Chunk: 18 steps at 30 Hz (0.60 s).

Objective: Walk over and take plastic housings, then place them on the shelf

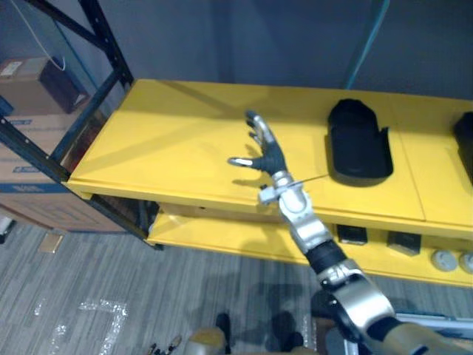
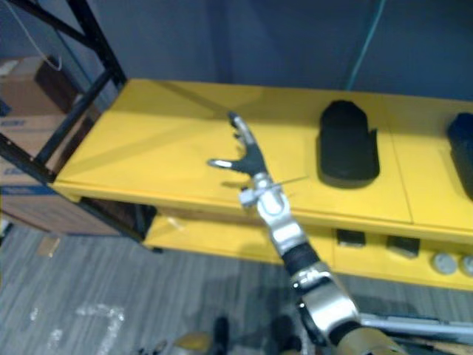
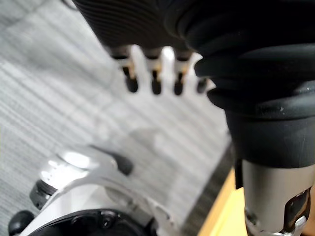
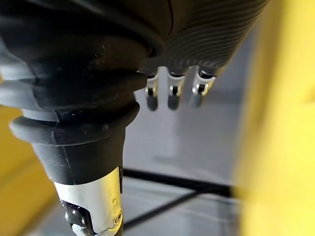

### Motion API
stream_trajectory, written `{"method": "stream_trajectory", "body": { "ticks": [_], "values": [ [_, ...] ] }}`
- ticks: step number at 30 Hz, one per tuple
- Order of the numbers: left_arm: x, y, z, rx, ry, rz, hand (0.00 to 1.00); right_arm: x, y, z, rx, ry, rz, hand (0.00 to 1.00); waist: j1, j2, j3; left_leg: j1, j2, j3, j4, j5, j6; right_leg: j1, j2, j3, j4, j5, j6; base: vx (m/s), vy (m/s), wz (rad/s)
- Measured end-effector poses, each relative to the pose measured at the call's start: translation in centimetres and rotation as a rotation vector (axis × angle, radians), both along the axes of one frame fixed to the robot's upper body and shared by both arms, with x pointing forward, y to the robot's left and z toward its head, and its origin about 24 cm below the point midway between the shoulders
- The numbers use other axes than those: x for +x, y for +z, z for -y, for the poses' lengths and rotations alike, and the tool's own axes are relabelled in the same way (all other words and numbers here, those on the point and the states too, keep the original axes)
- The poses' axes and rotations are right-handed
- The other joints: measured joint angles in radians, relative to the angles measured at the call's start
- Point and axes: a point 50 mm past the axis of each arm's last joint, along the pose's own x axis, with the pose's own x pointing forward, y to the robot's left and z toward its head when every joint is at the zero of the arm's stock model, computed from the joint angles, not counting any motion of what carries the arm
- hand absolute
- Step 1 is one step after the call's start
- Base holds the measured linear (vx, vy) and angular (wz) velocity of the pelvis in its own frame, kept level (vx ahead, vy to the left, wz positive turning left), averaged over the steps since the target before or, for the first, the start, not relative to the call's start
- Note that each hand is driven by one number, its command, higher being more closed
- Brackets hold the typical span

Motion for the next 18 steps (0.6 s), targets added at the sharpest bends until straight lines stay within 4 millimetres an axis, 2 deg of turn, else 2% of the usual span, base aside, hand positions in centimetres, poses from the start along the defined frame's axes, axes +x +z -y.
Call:
{"method": "stream_trajectory", "body": {
  "ticks": [1, 3, 4, 5, 7, 8, 10, 12, 15, 18],
  "values": [
    [-0.1, 0.0, -0.1, 0.003, 0.005, -0.004, 0.00, -0.4, 0.4, 0.6, 0.027, -0.018, 0.020, 0.00, -0.004, -0.009, -0.006, 0.001, 0.002, 0.005, 0.000, -0.001, 0.000, -0.001, 0.002, 0.003, -0.002, 0.000, 0.000, 0.01, -0.022, -0.21],
    [-0.8, -0.1, -0.7, 0.013, 0.012, -0.033, 0.00, -1.9, 1.2, 4.1, 0.121, -0.133, 0.088, 0.00, -0.032, -0.036, -0.022, 0.006, 0.008, 0.027, 0.000, -0.006, -0.002, -0.007, 0.009, 0.025, -0.002, 0.001, -0.004, 0.00, -0.011, -0.27],
    [-0.9, -0.1, -0.7, 0.013, 0.013, -0.036, 0.00, -2.4, 1.2, 5.0, 0.135, -0.165, 0.098, 0.00, -0.034, -0.040, -0.025, 0.009, 0.010, 0.041, 0.000, -0.008, -0.004, -0.013, 0.012, 0.038, -0.002, 0.002, -0.006, 0.00, 0.009, -0.58],
    [-1.2, -0.2, -0.7, 0.012, 0.014, -0.048, 0.00, -3.3, 0.8, 7.0, 0.161, -0.239, 0.105, 0.00, -0.048, -0.048, -0.029, 0.019, 0.014, 0.068, 0.000, -0.013, -0.006, -0.019, 0.016, 0.064, -0.002, 0.005, -0.009, -0.01, 0.011, -0.58],
    [-1.9, -0.4, -0.9, 0.017, 0.017, -0.076, 0.00, -5.2, -0.8, 10.1, 0.198, -0.344, 0.067, 0.00, -0.080, -0.053, -0.045, 0.024, 0.019, 0.100, 0.000, -0.022, -0.010, -0.028, 0.023, 0.097, -0.002, 0.005, -0.010, 0.00, 0.001, -0.59],
    [-2.5, -0.4, -0.9, 0.026, 0.027, -0.099, 0.00, -6.5, -2.3, 11.9, 0.223, -0.406, 0.015, 0.00, -0.100, -0.053, -0.056, 0.033, 0.023, 0.125, 0.000, -0.028, -0.013, -0.036, 0.029, 0.121, -0.003, 0.007, -0.013, 0.02, -0.004, -0.61],
    [-3.2, -0.5, -0.9, 0.042, 0.040, -0.128, 0.00, -8.1, -5.0, 14.1, 0.260, -0.486, -0.097, 0.00, -0.139, -0.047, -0.067, 0.045, 0.029, 0.156, 0.000, -0.036, -0.018, -0.039, 0.038, 0.151, -0.004, 0.008, -0.015, 0.03, -0.010, -0.53],
    [-2.5, -0.4, -0.9, 0.061, 0.041, -0.112, 0.00, -9.9, -7.6, 15.9, 0.267, -0.577, -0.212, 0.00, -0.171, -0.035, -0.073, 0.059, 0.033, 0.182, 0.000, -0.040, -0.022, -0.041, 0.046, 0.175, -0.004, 0.009, -0.015, 0.01, -0.019, -0.39],
    [-0.5, -0.3, -0.9, 0.104, -0.091, -0.081, 0.00, -11.1, -9.1, 16.4, 0.321, -0.585, -0.279, 0.00, -0.199, -0.019, -0.083, 0.063, 0.038, 0.212, -0.001, -0.042, -0.023, -0.057, 0.052, 0.203, -0.002, 0.010, -0.017, -0.02, -0.027, -0.31],
    [0.8, -0.2, -0.6, 0.147, -0.250, -0.087, 0.00, -11.4, -9.6, 16.6, 0.340, -0.596, -0.303, 0.00, -0.205, -0.012, -0.100, 0.052, 0.040, 0.241, -0.005, -0.049, -0.026, -0.082, 0.060, 0.235, -0.005, 0.016, -0.024, -0.03, -0.023, -0.27]
  ]
}}
